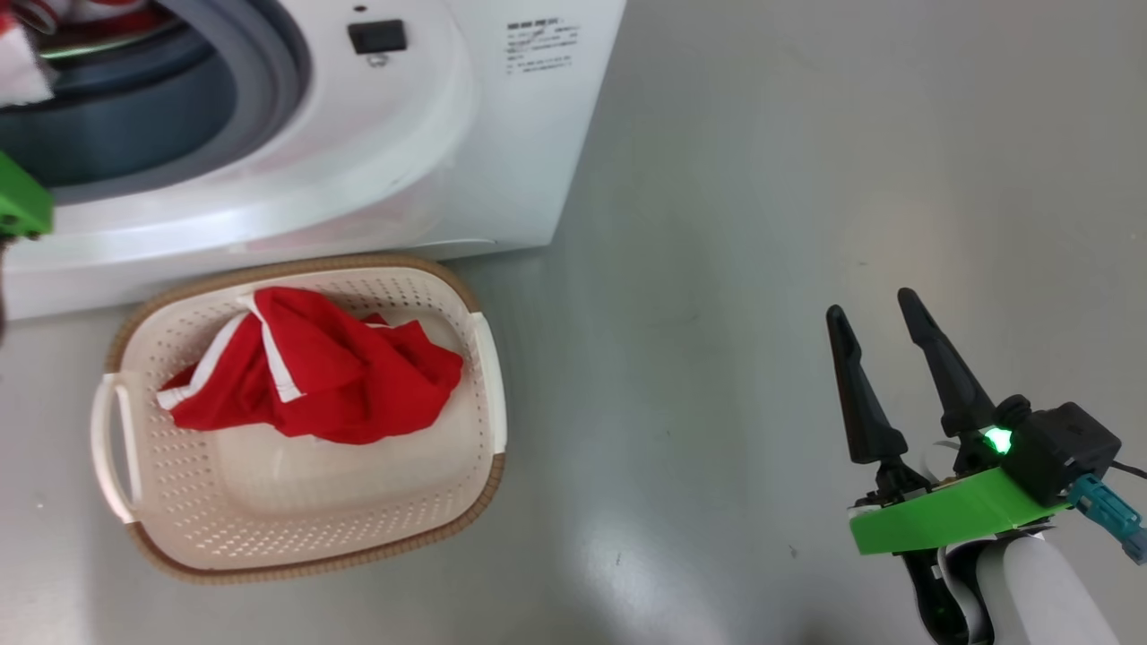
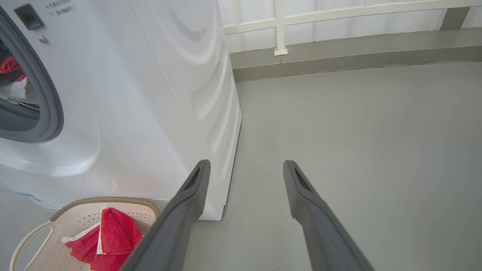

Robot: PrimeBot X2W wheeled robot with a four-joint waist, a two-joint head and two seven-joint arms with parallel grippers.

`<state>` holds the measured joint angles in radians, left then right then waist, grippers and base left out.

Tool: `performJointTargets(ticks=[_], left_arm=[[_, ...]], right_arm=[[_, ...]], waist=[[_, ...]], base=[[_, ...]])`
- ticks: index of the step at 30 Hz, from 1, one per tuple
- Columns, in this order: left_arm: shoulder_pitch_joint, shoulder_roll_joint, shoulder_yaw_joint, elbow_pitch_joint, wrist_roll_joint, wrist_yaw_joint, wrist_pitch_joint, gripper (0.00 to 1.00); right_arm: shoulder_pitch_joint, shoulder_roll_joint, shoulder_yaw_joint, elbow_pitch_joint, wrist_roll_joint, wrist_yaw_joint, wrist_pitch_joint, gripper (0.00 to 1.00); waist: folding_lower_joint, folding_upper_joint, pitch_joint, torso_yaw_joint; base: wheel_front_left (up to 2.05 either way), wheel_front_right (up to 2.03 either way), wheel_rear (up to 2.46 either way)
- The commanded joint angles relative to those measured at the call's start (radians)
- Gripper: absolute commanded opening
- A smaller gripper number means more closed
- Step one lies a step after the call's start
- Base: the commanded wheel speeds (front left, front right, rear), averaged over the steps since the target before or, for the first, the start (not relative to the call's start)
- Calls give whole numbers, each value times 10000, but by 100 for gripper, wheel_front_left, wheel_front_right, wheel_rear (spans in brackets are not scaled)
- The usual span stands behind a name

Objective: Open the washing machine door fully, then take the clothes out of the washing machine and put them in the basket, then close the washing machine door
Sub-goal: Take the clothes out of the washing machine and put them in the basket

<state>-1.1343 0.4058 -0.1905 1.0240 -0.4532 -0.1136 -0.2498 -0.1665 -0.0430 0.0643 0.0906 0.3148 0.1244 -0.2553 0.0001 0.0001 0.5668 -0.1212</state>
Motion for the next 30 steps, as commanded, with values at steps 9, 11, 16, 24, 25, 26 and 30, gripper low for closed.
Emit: performJointTargets(ticks=[9, 11, 16, 24, 25, 26, 30], left_arm=[[2044, -372, 2090, -3106, 1001, 9, -119, 0], [2449, -606, 2432, -3589, 1254, -35, -119, 0], [3399, -1311, 3170, -4684, 1831, -108, -119, 0], [4936, -2034, 3722, -6463, 2370, -165, -120, 0], [5147, -2094, 3712, -6713, 2388, -166, -120, 0], [5354, -2148, 3723, -6956, 2379, -167, -120, 0], [6220, -2337, 3747, -7872, 2334, -168, -120, 0]], right_arm=[[188, -72, -19, -20, -181, 63, -65, 100], [210, -72, -60, 12, -216, 63, -65, 100], [354, -72, -203, 104, -318, 63, -65, 100], [769, -72, -327, 217, -349, 63, -65, 100], [827, -72, -339, 239, -352, 63, -65, 100], [873, -72, -344, 269, -354, 63, -65, 100], [1029, -72, -366, 349, -365, 63, -65, 100]], waist=[[-1, -1, -732, 517], [-1, -1, -870, 613], [-1, -1, -1283, 862], [-1, -1, -1947, 1123], [-1, -1, -2031, 1157], [-1, -1, -2120, 1184], [-1, -1, -2423, 1291]], base=[[0, 0, 0], [0, 0, 0], [0, 0, 0], [0, 0, 0], [0, 0, 0], [0, 0, 0], [0, 0, 0]])
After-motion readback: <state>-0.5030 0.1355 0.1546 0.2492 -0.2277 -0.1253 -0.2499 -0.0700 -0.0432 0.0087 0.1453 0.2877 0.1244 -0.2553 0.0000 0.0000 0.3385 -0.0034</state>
